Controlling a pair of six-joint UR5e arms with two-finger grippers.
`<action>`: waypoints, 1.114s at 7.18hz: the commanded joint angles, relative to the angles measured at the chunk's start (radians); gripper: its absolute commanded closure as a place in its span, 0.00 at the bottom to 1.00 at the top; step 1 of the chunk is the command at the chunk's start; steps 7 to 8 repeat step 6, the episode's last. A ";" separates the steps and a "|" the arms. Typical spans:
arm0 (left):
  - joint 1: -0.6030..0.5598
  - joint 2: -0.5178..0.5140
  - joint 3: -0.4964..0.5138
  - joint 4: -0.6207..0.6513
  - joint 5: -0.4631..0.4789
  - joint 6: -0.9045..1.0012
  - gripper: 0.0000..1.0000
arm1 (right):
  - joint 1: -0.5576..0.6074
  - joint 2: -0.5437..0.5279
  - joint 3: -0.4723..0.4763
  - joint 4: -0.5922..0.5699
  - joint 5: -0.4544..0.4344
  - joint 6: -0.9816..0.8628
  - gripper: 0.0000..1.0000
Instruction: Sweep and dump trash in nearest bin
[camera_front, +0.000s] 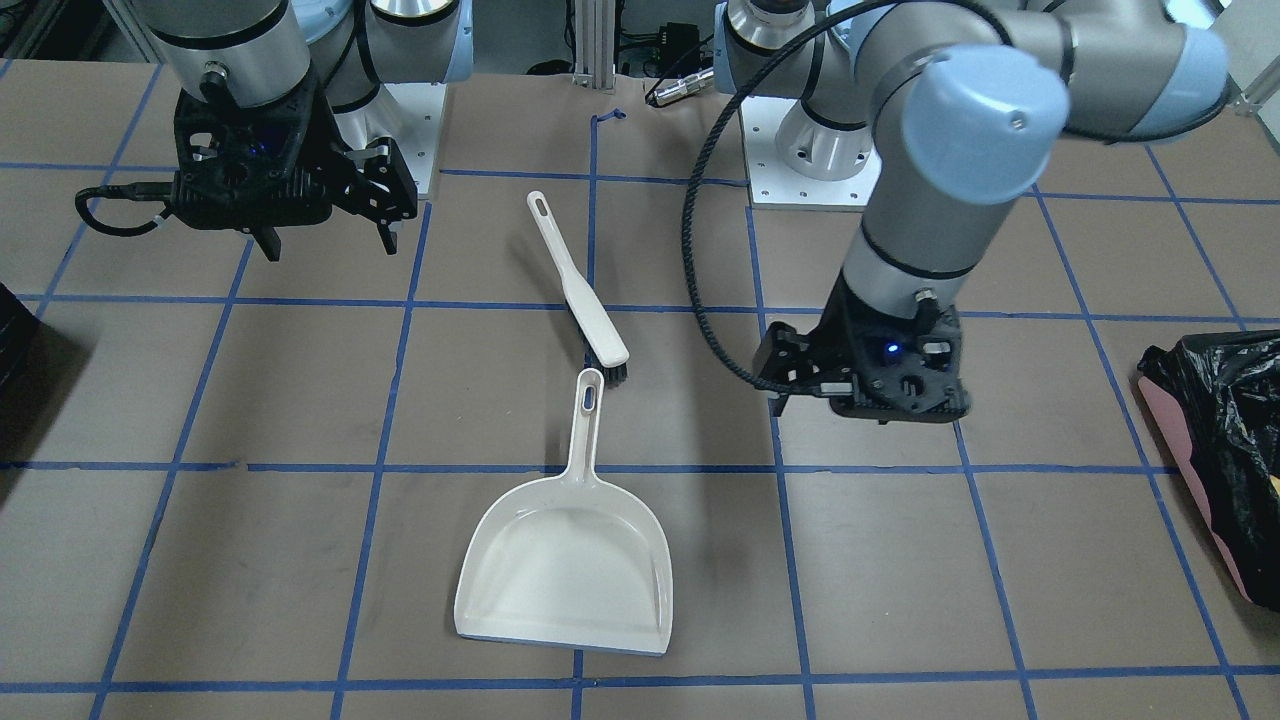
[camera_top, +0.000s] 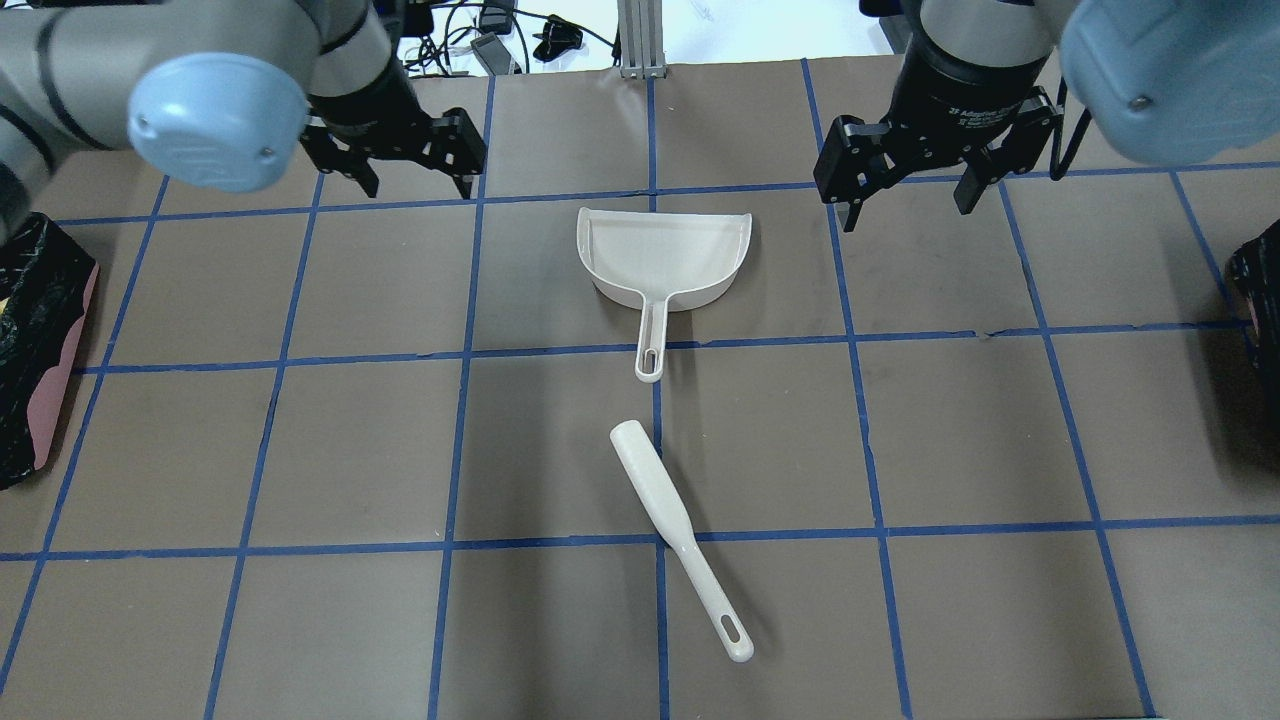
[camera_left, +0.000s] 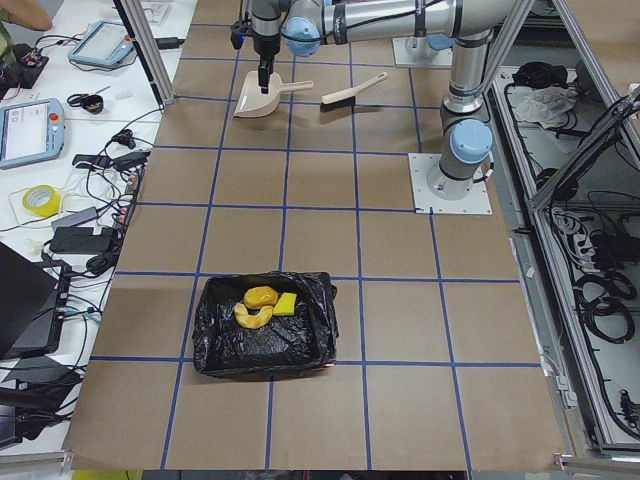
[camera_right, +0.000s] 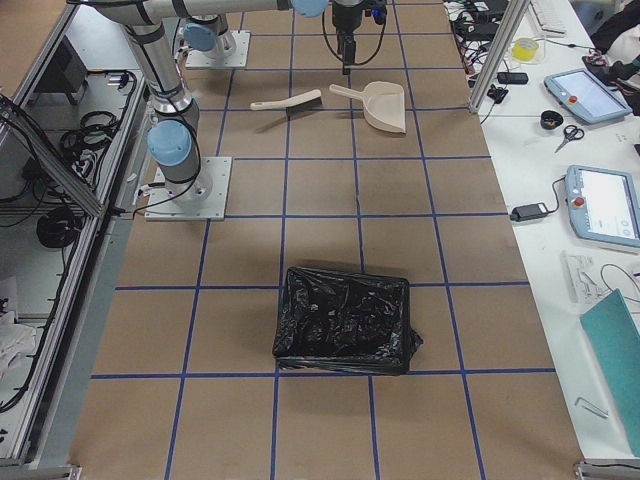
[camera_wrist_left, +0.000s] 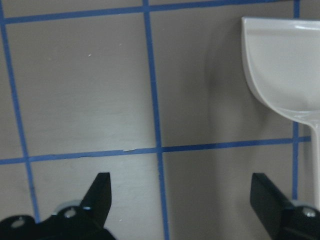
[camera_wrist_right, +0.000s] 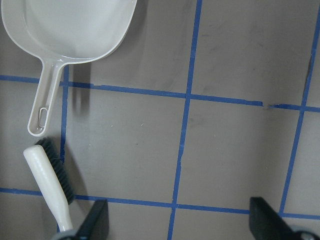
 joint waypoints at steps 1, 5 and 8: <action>0.140 0.074 -0.002 -0.076 0.016 0.148 0.00 | 0.000 0.002 0.003 0.000 0.001 0.000 0.00; 0.138 0.154 -0.016 -0.155 0.011 0.152 0.00 | 0.000 0.004 0.006 -0.002 0.000 0.000 0.00; 0.139 0.157 -0.017 -0.157 0.010 0.153 0.00 | 0.000 0.004 0.008 -0.003 0.000 0.000 0.00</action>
